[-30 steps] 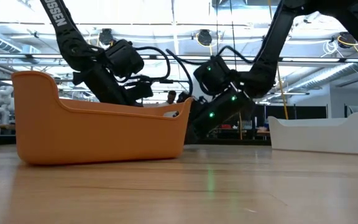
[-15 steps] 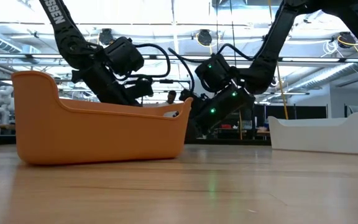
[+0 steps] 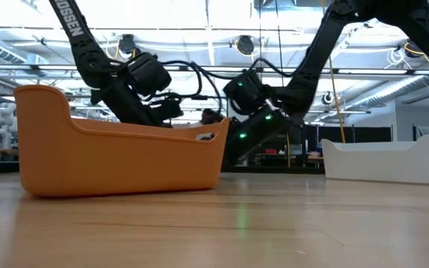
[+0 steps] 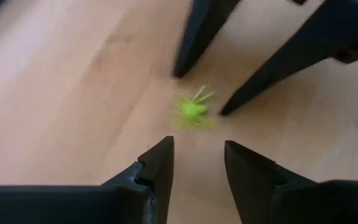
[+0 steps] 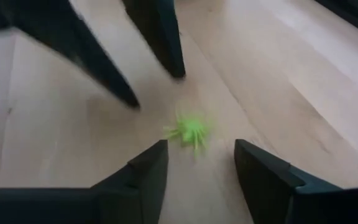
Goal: Sort Halloween decoration
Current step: Put the green spider toy into the black bin
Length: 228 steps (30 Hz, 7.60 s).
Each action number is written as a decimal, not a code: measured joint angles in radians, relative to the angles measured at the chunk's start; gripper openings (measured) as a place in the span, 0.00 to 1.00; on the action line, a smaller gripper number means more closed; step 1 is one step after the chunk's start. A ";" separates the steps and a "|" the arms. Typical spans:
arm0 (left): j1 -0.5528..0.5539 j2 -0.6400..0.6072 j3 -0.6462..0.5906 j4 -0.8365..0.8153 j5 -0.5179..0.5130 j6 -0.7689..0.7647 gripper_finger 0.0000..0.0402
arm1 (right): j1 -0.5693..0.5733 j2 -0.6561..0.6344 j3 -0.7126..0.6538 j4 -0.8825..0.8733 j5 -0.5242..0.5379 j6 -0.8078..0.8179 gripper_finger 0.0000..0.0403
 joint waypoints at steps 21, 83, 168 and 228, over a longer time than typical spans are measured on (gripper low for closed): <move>-0.029 -0.013 0.002 -0.108 -0.003 -0.055 0.25 | 0.022 0.042 0.060 -0.076 -0.045 -0.089 0.00; -0.591 -0.290 0.000 -0.221 -0.728 0.507 0.48 | 0.132 -0.236 0.058 -0.157 -0.392 0.001 0.00; -0.568 -0.712 0.071 -0.168 -0.722 0.145 0.01 | 0.540 -0.660 -0.496 0.042 -0.076 -0.194 0.39; 0.160 -0.608 0.101 -1.029 -0.405 -0.655 0.03 | 0.503 -0.659 -0.496 0.051 0.006 -0.223 0.39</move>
